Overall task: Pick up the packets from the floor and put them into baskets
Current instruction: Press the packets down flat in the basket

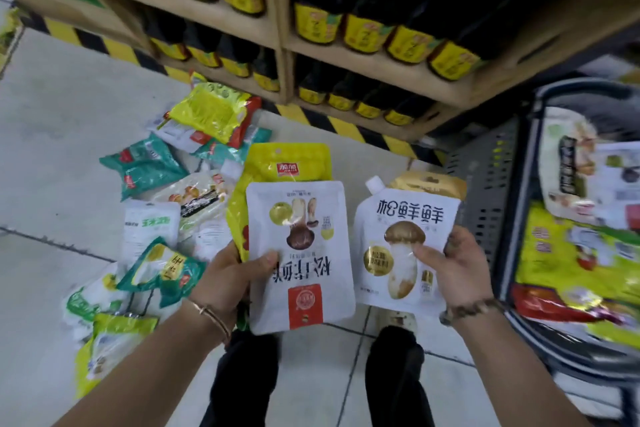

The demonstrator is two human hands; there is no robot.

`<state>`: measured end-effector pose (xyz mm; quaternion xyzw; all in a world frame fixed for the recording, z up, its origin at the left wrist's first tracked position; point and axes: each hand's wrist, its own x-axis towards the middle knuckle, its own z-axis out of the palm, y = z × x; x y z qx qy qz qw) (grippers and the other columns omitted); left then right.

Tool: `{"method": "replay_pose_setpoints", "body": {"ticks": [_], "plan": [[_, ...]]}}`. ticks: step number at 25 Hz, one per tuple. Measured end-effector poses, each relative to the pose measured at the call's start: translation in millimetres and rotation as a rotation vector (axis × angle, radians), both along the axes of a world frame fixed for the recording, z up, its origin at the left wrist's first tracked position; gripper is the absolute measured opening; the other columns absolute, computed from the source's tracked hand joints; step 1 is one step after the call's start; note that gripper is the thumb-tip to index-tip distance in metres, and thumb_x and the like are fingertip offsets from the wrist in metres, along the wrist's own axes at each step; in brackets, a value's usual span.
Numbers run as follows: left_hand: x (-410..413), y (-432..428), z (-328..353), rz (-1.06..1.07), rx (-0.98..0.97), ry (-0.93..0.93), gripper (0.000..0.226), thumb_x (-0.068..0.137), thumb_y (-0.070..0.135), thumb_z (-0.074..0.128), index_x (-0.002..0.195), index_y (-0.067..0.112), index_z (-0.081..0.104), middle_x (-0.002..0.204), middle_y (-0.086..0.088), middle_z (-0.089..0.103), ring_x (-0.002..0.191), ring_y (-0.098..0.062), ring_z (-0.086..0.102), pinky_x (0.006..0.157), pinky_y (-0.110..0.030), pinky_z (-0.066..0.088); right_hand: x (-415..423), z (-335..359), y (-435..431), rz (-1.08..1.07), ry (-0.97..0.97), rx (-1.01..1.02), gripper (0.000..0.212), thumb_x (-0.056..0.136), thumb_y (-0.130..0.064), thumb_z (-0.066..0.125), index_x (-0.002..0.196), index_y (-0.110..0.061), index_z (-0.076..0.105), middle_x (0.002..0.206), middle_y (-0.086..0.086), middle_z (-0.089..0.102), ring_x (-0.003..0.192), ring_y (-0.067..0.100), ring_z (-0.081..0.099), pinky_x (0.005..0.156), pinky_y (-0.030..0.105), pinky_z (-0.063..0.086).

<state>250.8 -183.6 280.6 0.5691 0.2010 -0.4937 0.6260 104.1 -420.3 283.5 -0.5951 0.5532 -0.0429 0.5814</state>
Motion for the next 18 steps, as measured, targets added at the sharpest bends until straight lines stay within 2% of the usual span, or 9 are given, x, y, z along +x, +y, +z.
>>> {"method": "replay_pose_setpoints", "body": {"ticks": [3, 5, 7, 10, 11, 14, 16, 18], "plan": [[-44, -54, 27, -0.017, -0.008, 0.002, 0.032, 0.063, 0.006, 0.066, 0.095, 0.007, 0.069, 0.088, -0.017, 0.073, 0.072, -0.032, 0.070, 0.054, -0.035, 0.056, -45, 31, -43, -0.042, -0.006, -0.054, 0.033, 0.072, 0.012, 0.066, 0.086, -0.017, 0.058, 0.082, -0.008, 0.069, 0.075, 0.012, 0.064, 0.065, 0.028, 0.045], [-80, -97, 36, -0.054, -0.010, -0.003, 0.033, 0.064, 0.006, 0.067, 0.097, 0.006, 0.069, 0.091, -0.019, 0.072, 0.077, -0.034, 0.070, 0.057, -0.037, 0.056, -81, 50, -78, -0.055, -0.008, -0.066, 0.040, 0.072, 0.016, 0.064, 0.084, -0.021, 0.057, 0.075, -0.015, 0.069, 0.069, 0.004, 0.065, 0.065, 0.028, 0.047], [-114, -139, 41, -0.089, -0.012, 0.003, 0.034, 0.065, 0.006, 0.067, 0.099, 0.005, 0.069, 0.093, -0.020, 0.071, 0.079, -0.036, 0.070, 0.058, -0.038, 0.056, -120, 60, -114, -0.082, 0.019, -0.077, 0.042, 0.072, 0.018, 0.062, 0.085, -0.022, 0.056, 0.070, -0.018, 0.070, 0.067, 0.003, 0.066, 0.063, 0.027, 0.050], [-168, -207, 41, -0.155, -0.019, 0.051, 0.032, 0.065, 0.006, 0.068, 0.097, 0.006, 0.071, 0.091, -0.018, 0.072, 0.078, -0.034, 0.070, 0.056, -0.034, 0.056, -185, 66, -174, -0.135, 0.083, -0.115, 0.034, 0.073, 0.014, 0.065, 0.090, -0.015, 0.058, 0.074, -0.009, 0.070, 0.075, 0.021, 0.066, 0.065, 0.032, 0.051], [-184, -228, 41, -0.177, -0.032, 0.065, 0.030, 0.064, 0.006, 0.067, 0.094, 0.008, 0.072, 0.090, -0.016, 0.073, 0.078, -0.032, 0.071, 0.056, -0.033, 0.056, -204, 66, -190, -0.139, 0.108, -0.120, 0.031, 0.074, 0.012, 0.066, 0.093, -0.011, 0.059, 0.077, -0.006, 0.069, 0.077, 0.021, 0.066, 0.066, 0.032, 0.052], [-224, -291, 27, -0.246, -0.034, 0.045, 0.027, 0.070, 0.001, 0.066, 0.093, 0.013, 0.072, 0.090, -0.011, 0.073, 0.079, -0.027, 0.071, 0.059, -0.032, 0.057, -250, 59, -238, -0.152, 0.151, -0.127, 0.029, 0.076, 0.012, 0.065, 0.086, -0.015, 0.060, 0.077, -0.008, 0.070, 0.068, 0.004, 0.065, 0.057, 0.021, 0.050], [-240, -325, 12, -0.305, -0.004, 0.010, 0.027, 0.078, -0.003, 0.064, 0.098, 0.015, 0.069, 0.089, -0.004, 0.074, 0.081, -0.023, 0.071, 0.066, -0.033, 0.057, -271, 46, -264, -0.149, 0.201, -0.127, 0.021, 0.076, 0.010, 0.066, 0.087, -0.007, 0.059, 0.084, 0.008, 0.068, 0.075, 0.019, 0.064, 0.064, 0.030, 0.050], [-249, -349, -4, -0.361, 0.041, -0.024, 0.029, 0.081, -0.004, 0.064, 0.103, 0.015, 0.067, 0.085, 0.003, 0.074, 0.080, -0.016, 0.070, 0.069, -0.030, 0.056, -286, 28, -283, -0.142, 0.218, -0.114, 0.021, 0.076, 0.010, 0.066, 0.091, -0.001, 0.058, 0.085, 0.011, 0.066, 0.080, 0.026, 0.061, 0.067, 0.031, 0.048]]}}
